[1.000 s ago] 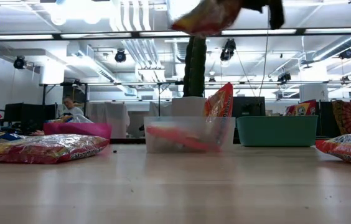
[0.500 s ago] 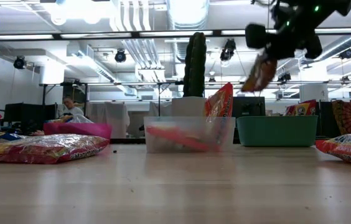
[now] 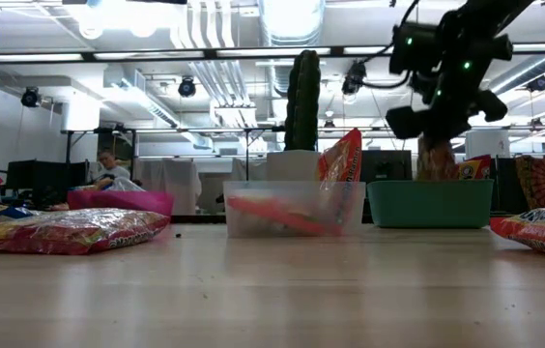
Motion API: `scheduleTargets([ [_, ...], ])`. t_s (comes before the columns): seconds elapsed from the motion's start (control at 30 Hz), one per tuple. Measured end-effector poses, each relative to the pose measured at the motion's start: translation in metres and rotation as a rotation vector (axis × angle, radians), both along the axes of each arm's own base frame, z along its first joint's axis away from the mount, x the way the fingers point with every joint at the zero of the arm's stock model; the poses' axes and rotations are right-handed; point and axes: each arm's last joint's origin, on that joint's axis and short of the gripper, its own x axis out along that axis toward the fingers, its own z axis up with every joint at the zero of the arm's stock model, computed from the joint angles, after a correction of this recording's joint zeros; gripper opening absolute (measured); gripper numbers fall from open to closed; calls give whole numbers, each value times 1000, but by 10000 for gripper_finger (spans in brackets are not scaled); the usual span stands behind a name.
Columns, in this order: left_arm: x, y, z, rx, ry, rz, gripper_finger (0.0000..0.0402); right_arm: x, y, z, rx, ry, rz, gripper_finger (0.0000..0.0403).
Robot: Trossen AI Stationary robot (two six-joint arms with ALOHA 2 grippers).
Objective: Sort Maruchan noodles
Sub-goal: Put the red noodle pack into the green bin
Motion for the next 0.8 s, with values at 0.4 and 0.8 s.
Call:
scheduleTargets([
  [0.4,0,0,0,0,1,0,52,19,-7,-48,70,183,-27,42],
  [0.8,0,0,0,-6,-2,2,52,20,-7,-55,80,184,-50,140],
])
